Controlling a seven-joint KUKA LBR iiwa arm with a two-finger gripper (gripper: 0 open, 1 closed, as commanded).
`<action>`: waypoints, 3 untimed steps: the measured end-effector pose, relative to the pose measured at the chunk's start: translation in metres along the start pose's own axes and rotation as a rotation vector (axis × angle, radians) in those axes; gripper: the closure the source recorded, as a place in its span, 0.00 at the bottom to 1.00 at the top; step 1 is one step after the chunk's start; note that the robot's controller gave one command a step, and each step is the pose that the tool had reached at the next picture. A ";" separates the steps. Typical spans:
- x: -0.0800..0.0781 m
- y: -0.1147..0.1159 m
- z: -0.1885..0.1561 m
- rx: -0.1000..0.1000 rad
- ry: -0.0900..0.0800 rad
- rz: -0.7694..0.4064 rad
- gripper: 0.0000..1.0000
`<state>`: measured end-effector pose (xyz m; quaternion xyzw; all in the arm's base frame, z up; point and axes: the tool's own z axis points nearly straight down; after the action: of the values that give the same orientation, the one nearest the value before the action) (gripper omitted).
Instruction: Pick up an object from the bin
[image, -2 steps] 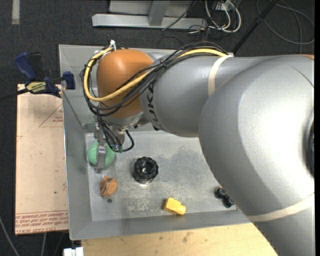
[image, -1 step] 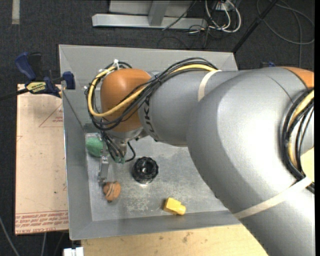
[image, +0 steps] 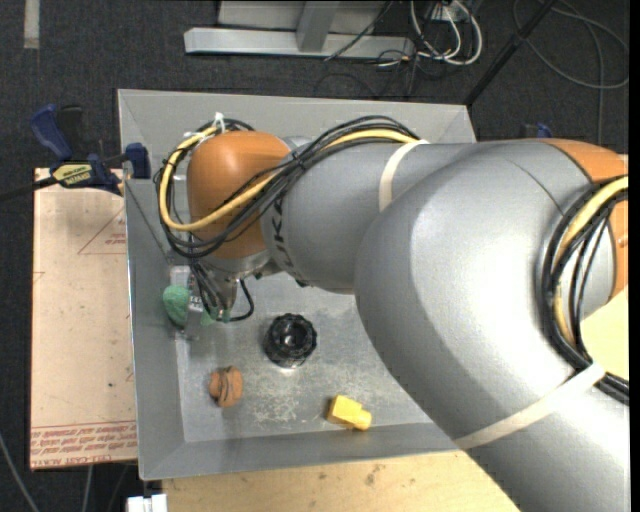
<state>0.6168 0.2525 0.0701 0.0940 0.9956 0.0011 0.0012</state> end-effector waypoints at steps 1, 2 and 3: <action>0.000 0.000 0.000 0.000 0.000 0.000 1.00; 0.000 0.000 -0.002 0.001 0.002 0.000 1.00; 0.002 -0.001 -0.011 0.004 0.007 0.000 1.00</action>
Offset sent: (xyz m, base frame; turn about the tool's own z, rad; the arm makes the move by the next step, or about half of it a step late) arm 0.0001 0.0001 0.0188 0.0000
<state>0.6149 0.2519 0.0809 0.0942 0.9955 -0.0004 -0.0024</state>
